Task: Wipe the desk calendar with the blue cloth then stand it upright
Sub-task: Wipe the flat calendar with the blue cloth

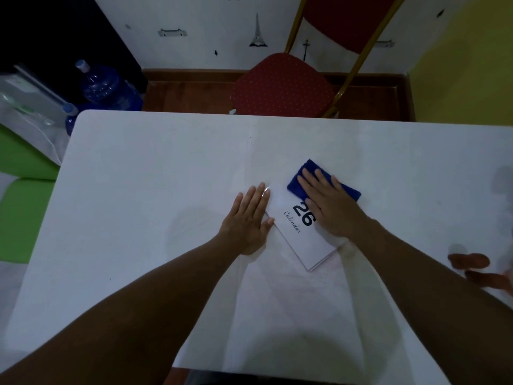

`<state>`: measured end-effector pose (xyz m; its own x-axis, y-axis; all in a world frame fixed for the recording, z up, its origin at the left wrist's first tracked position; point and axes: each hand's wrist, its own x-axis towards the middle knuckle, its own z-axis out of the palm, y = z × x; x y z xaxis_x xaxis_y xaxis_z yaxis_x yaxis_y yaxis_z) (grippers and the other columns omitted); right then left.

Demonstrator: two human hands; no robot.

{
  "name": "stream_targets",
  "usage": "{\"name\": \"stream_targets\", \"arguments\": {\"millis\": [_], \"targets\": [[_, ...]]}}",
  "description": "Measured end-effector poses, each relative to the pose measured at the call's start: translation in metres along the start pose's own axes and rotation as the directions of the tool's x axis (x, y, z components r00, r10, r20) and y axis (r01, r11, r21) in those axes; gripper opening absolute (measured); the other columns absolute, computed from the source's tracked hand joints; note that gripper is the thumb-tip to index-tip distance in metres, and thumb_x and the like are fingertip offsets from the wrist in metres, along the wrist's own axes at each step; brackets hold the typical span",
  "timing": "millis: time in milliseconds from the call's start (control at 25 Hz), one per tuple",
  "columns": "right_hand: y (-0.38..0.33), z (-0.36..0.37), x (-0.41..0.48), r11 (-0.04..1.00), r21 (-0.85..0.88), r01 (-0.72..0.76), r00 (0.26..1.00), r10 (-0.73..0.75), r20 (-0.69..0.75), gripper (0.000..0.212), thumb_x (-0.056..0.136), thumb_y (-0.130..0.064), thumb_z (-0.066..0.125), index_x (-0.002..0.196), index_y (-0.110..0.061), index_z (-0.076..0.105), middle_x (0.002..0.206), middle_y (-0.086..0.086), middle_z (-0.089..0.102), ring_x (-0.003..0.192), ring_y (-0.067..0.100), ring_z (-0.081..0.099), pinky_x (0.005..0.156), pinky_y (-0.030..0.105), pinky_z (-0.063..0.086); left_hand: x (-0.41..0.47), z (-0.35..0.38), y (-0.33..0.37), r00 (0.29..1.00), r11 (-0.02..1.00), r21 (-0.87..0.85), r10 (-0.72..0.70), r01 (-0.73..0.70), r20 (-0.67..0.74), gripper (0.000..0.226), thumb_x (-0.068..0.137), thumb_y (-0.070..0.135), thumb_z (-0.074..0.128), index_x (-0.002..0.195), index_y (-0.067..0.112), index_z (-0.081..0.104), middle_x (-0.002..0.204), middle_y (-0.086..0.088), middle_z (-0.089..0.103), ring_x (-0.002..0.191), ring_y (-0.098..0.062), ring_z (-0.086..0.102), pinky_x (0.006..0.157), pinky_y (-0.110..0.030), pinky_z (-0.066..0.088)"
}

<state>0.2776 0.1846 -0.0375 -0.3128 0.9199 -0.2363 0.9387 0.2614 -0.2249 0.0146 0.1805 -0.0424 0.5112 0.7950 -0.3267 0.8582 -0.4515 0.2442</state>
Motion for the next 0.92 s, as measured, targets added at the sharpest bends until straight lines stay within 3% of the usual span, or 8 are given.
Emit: {"name": "stream_targets", "arguments": {"millis": [160,360,480,640,760,920], "targets": [[-0.028,0.009,0.001,0.994,0.016,-0.109,0.993,0.11,-0.053,0.057,0.108,-0.027,0.032,0.163,-0.013,0.02,0.171,0.005,0.016,0.157,0.028,0.016,0.126,0.051,0.013,0.0,0.0,-0.001,1.0,1.0,-0.001,0.005,-0.005,0.016,0.07,0.101,0.051,0.007,0.157,0.013,-0.013,0.165,-0.007,-0.019,0.152,-0.023,-0.019,0.124,-0.047,0.0],[-0.031,0.033,-0.092,0.982,0.068,0.176,0.984,-0.177,0.017,0.057,0.109,-0.031,0.033,0.163,-0.024,0.019,0.171,-0.009,0.014,0.159,0.014,0.006,0.129,0.04,0.007,0.002,0.001,-0.001,0.999,1.0,0.008,-0.009,0.008,0.036,0.069,0.102,0.05,0.008,0.156,0.014,-0.017,0.164,-0.006,-0.024,0.15,-0.022,-0.024,0.124,-0.047,-0.002],[-0.01,0.025,-0.1,0.958,0.071,0.277,0.956,-0.282,0.074,0.057,0.109,-0.031,0.035,0.163,-0.027,0.02,0.171,-0.012,0.013,0.158,0.01,0.004,0.128,0.036,0.003,0.002,-0.001,0.0,0.999,1.0,0.007,-0.014,0.013,0.039,0.069,0.103,0.049,0.008,0.156,0.014,-0.017,0.164,-0.006,-0.024,0.15,-0.022,-0.024,0.124,-0.047,-0.003],[-0.013,0.012,-0.05,0.994,0.059,0.091,0.996,-0.091,0.004,0.057,0.107,-0.025,0.04,0.162,-0.023,0.025,0.17,-0.006,0.019,0.158,0.017,0.013,0.128,0.042,0.012,0.001,-0.001,0.001,0.999,1.0,0.009,-0.008,0.008,0.044,0.069,0.103,0.048,0.01,0.156,0.013,-0.016,0.164,-0.006,-0.023,0.15,-0.022,-0.023,0.124,-0.047,-0.002],[-0.022,0.005,-0.002,0.996,0.073,-0.048,0.999,0.047,0.005,0.057,0.109,-0.026,0.033,0.163,-0.022,0.019,0.171,-0.003,0.013,0.158,0.021,0.01,0.127,0.043,0.008,0.001,-0.002,0.001,0.999,1.0,0.016,-0.012,0.011,0.047,0.069,0.104,0.048,0.011,0.156,0.013,-0.016,0.165,-0.006,-0.022,0.151,-0.022,-0.022,0.124,-0.047,-0.002],[-0.035,0.016,0.009,0.99,0.097,-0.101,0.993,0.107,-0.056,0.056,0.108,-0.026,0.033,0.162,-0.019,0.023,0.171,-0.001,0.017,0.158,0.024,0.014,0.126,0.048,0.011,0.003,-0.001,-0.001,0.999,1.0,0.016,-0.003,0.002,0.052,0.069,0.104,0.049,0.011,0.157,0.013,-0.015,0.165,-0.006,-0.022,0.151,-0.023,-0.021,0.124,-0.047,-0.002]]}}
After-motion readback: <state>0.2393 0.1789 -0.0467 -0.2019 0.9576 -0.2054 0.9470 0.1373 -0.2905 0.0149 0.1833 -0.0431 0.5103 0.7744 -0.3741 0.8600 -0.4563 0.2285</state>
